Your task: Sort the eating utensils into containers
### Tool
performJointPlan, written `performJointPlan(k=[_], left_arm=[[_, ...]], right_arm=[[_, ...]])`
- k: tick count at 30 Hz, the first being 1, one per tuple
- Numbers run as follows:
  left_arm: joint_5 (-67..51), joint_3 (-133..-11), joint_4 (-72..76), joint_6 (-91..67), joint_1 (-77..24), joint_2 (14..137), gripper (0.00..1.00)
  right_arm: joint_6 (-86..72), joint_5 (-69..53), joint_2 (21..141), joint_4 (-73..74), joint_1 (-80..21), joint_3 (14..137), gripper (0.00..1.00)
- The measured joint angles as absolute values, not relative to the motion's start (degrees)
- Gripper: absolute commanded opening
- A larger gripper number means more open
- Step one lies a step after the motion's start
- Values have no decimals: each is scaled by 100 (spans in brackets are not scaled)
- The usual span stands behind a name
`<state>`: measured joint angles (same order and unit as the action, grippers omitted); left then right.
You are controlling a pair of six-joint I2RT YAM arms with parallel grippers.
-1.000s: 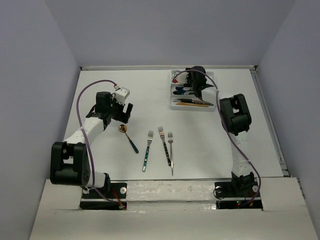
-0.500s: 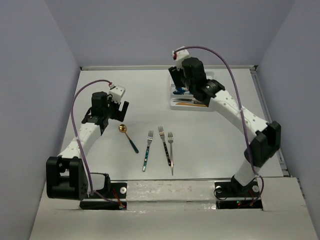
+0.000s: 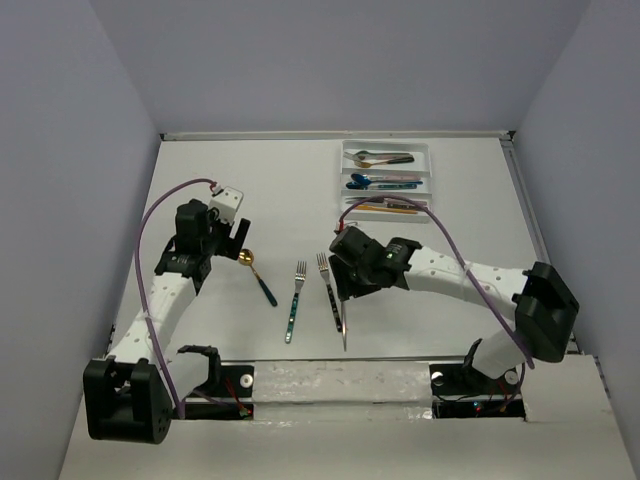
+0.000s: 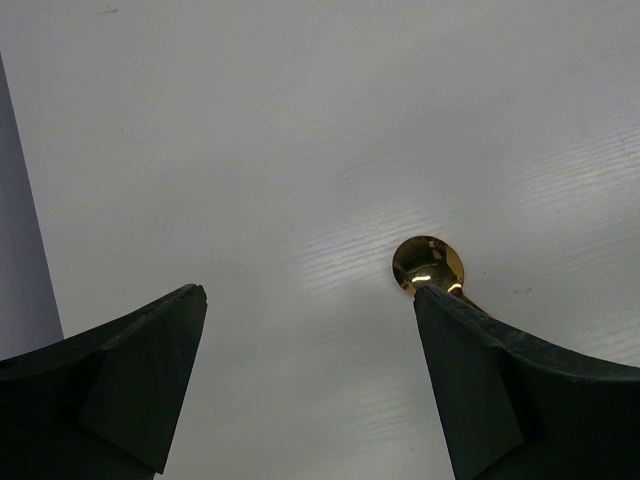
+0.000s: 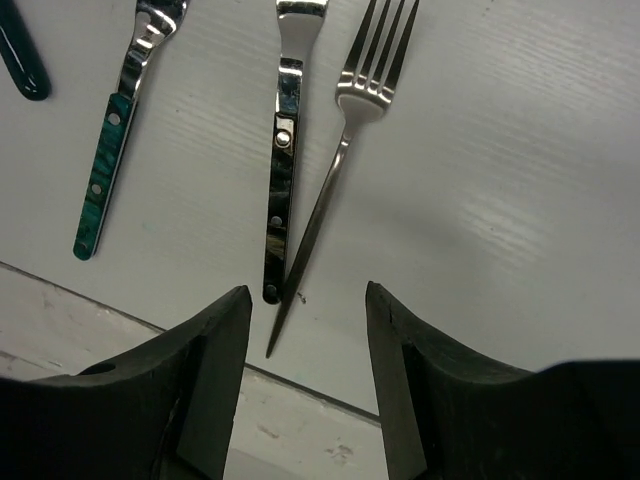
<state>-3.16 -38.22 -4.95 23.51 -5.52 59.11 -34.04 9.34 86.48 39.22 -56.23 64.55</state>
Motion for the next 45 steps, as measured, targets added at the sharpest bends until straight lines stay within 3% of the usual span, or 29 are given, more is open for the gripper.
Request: performJointPlan(k=[16,23,45], left_arm=[[-316,-3785,-554,2351,-515,5826,99],[-314,-3785,-554,2351,-515,5828,99],[-272,-3752,-537,2351,-515,5883,99]], right_arm=[[-3946,869,10068,3221,-5636,6390,43],[-4071,991,10149,3037,-5638,6427,33],[-4086,1361,9926,2954,-5673,5977,30]])
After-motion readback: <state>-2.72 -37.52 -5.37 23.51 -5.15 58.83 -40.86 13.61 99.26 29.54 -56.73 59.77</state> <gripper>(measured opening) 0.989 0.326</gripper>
